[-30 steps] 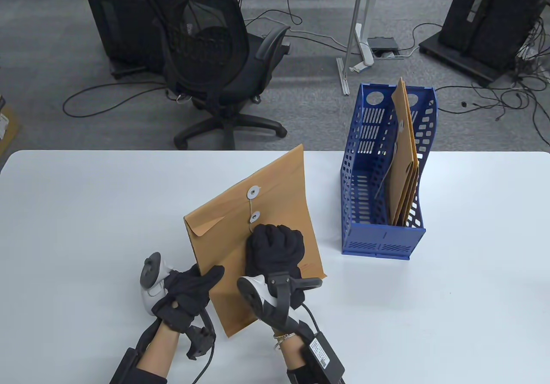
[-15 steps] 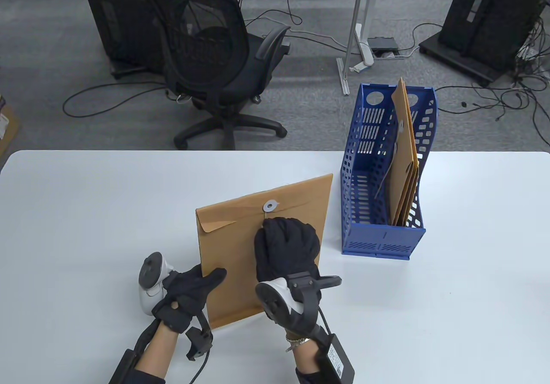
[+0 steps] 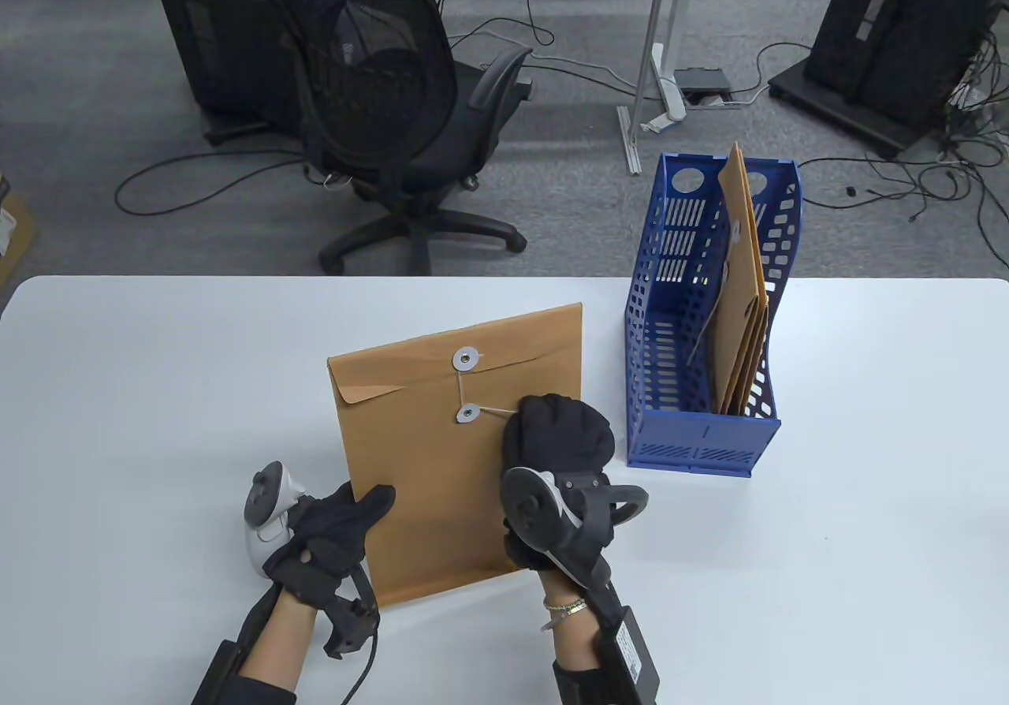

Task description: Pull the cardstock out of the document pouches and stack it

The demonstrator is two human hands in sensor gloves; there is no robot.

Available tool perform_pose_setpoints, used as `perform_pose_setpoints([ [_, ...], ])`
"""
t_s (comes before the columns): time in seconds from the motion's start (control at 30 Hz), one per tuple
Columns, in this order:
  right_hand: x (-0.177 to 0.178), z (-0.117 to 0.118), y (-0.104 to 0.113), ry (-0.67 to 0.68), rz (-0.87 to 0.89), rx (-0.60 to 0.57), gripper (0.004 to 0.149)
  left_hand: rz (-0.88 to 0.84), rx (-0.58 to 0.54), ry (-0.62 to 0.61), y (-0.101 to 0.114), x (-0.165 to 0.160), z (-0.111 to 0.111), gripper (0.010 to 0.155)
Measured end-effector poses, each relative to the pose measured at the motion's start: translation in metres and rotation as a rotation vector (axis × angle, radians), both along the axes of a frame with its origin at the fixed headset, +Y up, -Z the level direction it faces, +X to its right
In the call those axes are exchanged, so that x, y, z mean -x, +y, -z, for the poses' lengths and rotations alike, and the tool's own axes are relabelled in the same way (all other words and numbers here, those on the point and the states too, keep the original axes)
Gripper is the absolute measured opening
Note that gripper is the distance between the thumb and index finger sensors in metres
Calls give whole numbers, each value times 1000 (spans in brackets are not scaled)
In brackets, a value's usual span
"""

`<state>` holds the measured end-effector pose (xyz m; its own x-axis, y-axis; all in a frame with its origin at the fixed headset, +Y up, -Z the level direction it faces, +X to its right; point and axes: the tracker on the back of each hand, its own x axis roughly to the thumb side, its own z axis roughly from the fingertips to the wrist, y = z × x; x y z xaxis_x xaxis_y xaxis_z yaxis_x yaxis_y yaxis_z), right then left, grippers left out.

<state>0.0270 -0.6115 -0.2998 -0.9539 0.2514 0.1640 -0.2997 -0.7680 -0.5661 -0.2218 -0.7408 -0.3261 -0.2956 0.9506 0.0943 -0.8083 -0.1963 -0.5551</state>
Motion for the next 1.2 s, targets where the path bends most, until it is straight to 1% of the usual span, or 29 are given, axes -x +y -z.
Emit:
perform_pose_setpoints([
  [0.07, 10, 2, -4, 30, -31, 28, 39, -20, 9, 6, -1, 3, 0, 49],
  [0.13, 19, 4, -8, 46, -80, 51, 39, -21, -6, -30, 0, 3, 0, 49],
  [0.23, 28, 5, -15, 37, -147, 44, 38, -4, -17, -48, 2, 4, -1, 49],
  [0.33, 26, 5, -15, -48, -205, -7, 38, 33, -23, -46, 3, 7, -1, 49],
  [0.37, 21, 5, -15, -87, -207, -31, 38, 63, -24, -37, 4, 9, -1, 49],
  [0.43, 15, 6, -14, -122, -179, -58, 38, 96, -37, -32, 4, 10, -1, 49],
  [0.47, 8, 6, -14, -171, -174, -77, 38, 48, -48, -15, 3, 11, -1, 48],
  [0.5, 6, 5, -14, -163, -184, -83, 38, 23, -27, -16, 5, 9, -1, 49],
  [0.53, 4, 7, -12, -149, -151, -78, 38, 57, -19, -37, 6, 10, -2, 49],
  [0.57, 3, 7, -12, -133, -135, -69, 38, 68, -47, -33, 7, 9, -2, 49],
  [0.6, 4, 7, -12, -118, -132, -63, 38, 59, -48, -13, 7, 9, -2, 49],
  [0.63, 6, 8, -12, -60, -152, -27, 38, 30, -34, 16, 7, 9, -3, 49],
  [0.7, 14, 9, -12, 13, -171, 33, 37, -3, -27, 47, 7, 10, -3, 49],
  [0.77, 27, 8, -13, 122, -209, 115, 38, -28, -24, 83, 7, 12, -4, 49],
  [0.8, 36, 8, -12, 208, -226, 184, 38, -38, -15, 97, 7, 12, -4, 49],
  [0.87, 48, 4, -11, 337, -221, 288, 38, 2, -22, 102, 6, 12, -4, 49],
  [0.93, 56, -1, -8, 424, -219, 317, 37, 39, -32, 111, 5, 11, -5, 49],
  [1.0, 58, -5, -5, 467, -222, 322, 37, 52, -29, 121, 5, 10, -6, 50],
  [1.1, 53, -6, -1, 477, -212, 338, 37, 31, -30, 127, 7, 11, -6, 51],
  [1.17, 44, -3, 1, 460, -185, 405, 38, 36, -36, 129, 8, 13, -6, 51],
  [1.2, 38, -2, 1, 451, -167, 467, 47, 26, -40, 125, 8, 15, -6, 51],
])
